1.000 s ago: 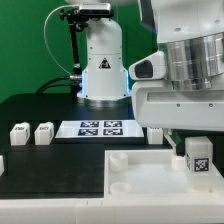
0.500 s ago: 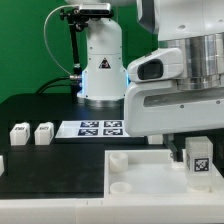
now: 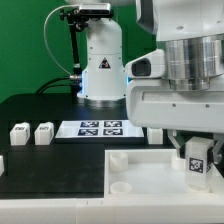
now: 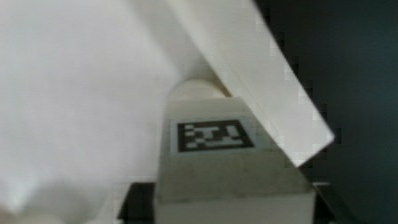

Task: Assemble one leg

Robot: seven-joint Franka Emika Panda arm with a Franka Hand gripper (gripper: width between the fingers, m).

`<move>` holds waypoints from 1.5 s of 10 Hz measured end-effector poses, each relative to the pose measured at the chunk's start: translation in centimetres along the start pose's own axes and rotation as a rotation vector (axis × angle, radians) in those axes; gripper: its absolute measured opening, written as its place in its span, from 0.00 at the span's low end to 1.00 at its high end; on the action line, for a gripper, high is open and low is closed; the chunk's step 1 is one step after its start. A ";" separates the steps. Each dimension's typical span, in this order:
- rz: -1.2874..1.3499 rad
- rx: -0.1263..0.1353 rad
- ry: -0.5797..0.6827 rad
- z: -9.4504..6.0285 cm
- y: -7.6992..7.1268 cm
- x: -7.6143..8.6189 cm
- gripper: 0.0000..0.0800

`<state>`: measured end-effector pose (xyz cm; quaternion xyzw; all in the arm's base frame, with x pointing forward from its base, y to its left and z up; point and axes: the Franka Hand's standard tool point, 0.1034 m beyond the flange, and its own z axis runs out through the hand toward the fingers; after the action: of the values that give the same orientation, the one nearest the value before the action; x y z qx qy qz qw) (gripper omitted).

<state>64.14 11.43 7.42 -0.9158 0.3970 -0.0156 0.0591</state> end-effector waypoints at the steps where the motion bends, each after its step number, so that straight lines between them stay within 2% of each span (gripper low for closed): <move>1: 0.245 -0.002 0.008 0.0 0.0 -0.1 0.37; 3: 0.616 0.025 -0.031 0.0 0.2 0.0 0.37; 4: 0.763 0.027 -0.034 0.1 0.1 -0.3 0.37; 6: 0.715 0.026 -0.035 0.1 0.1 -0.4 0.37; 7: 0.671 0.023 -0.031 0.2 0.0 -0.5 0.48; 8: 0.383 -0.001 0.008 0.2 -0.2 -1.0 0.65; 9: 0.145 -0.008 0.017 0.3 -0.4 -1.4 0.65; 10: 0.109 -0.006 0.014 0.3 -0.4 -1.3 0.78; 13: -0.337 -0.016 0.019 0.3 -0.2 -1.0 0.81; 14: -0.601 -0.026 0.029 0.0 -0.1 -0.2 0.81; 15: -0.725 -0.023 0.029 -0.2 0.1 0.3 0.81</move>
Offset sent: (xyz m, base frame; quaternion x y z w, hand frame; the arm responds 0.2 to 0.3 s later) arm 0.0075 -0.0008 0.0101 0.0577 0.0172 0.3424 0.9376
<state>64.27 11.09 7.56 -0.9973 0.0474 -0.0441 0.0336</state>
